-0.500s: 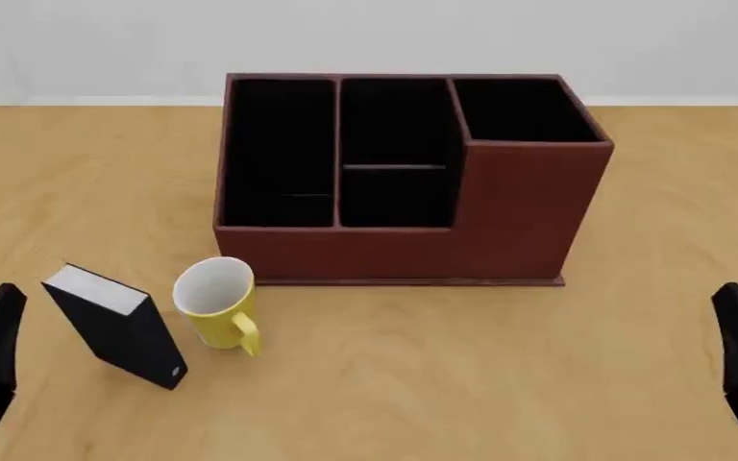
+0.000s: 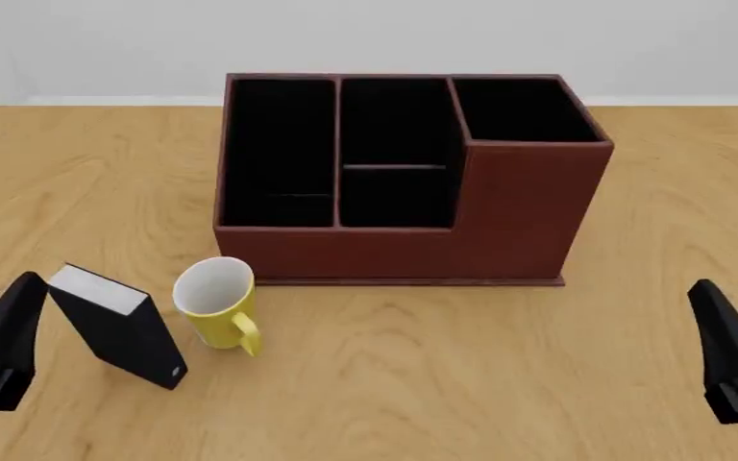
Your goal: Pick up the yellow and white mug and place it to the right of the caddy.
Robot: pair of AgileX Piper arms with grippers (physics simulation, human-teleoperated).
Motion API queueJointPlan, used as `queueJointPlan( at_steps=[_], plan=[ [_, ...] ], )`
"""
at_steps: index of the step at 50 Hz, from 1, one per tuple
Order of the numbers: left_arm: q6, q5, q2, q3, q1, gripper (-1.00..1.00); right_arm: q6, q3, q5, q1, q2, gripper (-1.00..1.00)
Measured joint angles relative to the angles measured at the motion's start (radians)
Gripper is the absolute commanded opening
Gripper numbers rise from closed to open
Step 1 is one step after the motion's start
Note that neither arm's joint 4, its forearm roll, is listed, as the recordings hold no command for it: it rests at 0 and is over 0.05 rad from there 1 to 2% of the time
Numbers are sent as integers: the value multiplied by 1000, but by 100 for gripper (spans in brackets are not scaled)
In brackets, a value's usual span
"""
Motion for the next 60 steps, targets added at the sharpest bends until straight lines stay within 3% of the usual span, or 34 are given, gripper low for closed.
queueJointPlan(
  at_steps=[26,60],
  plan=[
    [-10,129,-119,-15,0,100,-80,-10,-192,214,265,100],
    [0,189,-142,-60,11,100,-146,-28,-375,355,477,100]
  ],
)
